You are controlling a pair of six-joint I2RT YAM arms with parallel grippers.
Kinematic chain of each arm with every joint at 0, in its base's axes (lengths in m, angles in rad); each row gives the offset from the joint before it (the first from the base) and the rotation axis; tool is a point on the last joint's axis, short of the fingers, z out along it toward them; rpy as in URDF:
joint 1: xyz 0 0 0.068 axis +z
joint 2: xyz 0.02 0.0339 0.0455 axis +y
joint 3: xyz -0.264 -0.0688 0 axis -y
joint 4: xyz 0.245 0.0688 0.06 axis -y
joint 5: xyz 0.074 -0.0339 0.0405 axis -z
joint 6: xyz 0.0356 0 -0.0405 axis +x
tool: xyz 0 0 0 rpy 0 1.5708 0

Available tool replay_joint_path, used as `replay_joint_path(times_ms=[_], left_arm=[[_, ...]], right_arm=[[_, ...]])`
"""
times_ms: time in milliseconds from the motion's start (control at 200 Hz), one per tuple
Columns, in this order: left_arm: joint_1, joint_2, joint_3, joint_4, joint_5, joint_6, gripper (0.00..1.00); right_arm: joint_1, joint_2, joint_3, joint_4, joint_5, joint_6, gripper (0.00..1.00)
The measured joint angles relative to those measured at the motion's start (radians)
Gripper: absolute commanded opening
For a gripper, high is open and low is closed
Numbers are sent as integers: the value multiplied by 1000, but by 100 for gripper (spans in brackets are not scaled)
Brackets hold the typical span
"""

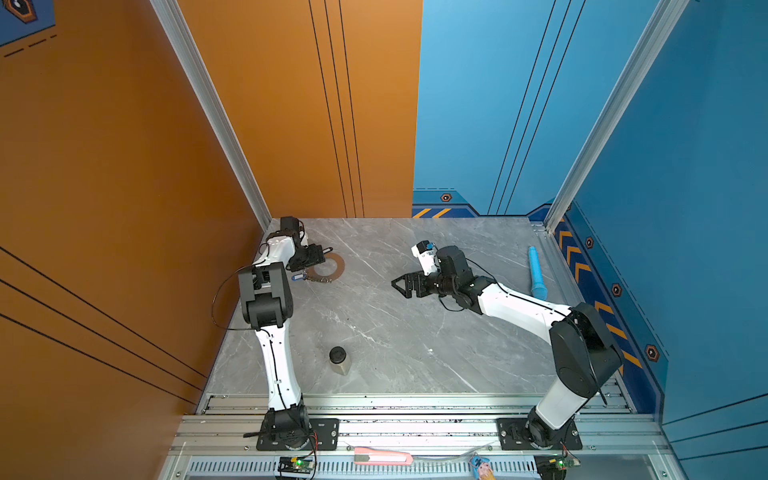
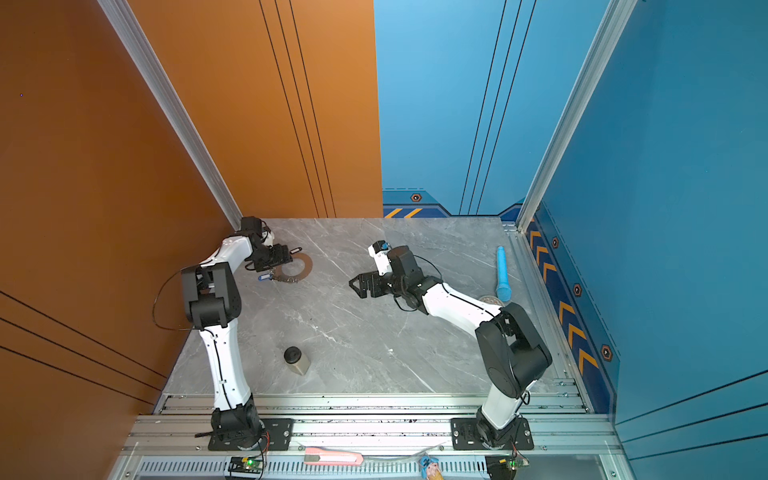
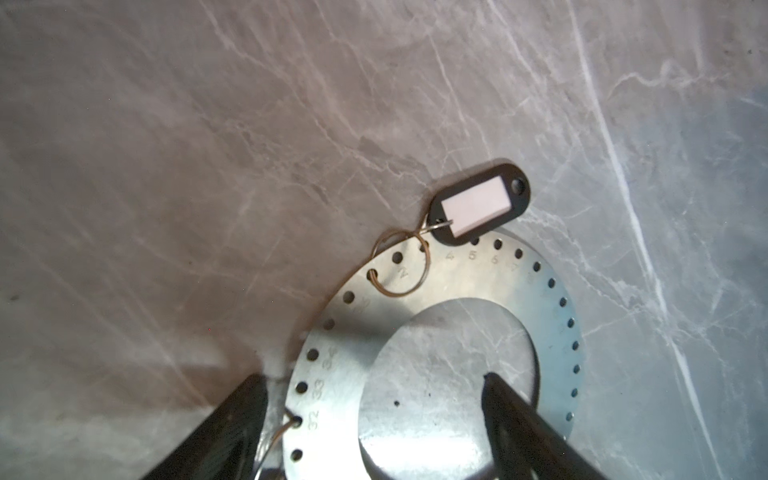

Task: Remove the keys from the keyring
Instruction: 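Move the left gripper over the metal ring while the right gripper reaches toward it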

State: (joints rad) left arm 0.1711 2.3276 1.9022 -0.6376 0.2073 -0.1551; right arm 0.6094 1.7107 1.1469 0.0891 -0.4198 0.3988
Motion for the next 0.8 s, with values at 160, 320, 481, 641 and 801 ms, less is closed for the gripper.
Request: replay_joint_path(times_ms=[160,320,481,641,801], left_arm=[[-2,10,17,-15,0,0,79],[-14,10,11,-16,3,1,77],[-46,-26,-45,-9,3,13,76],[-101,-82,-130,-13,3,34,76],[-166,-109,-177,-13,-4,50,74]], right_arm=[[-7,16,11,0,-9,19,96],[-26,20,11,0,-26,29,95],[-39,20,11,0,-31,33,94],[-43,29,11,1,-40,47,92],[-43,54,11,1,-51,53,91]])
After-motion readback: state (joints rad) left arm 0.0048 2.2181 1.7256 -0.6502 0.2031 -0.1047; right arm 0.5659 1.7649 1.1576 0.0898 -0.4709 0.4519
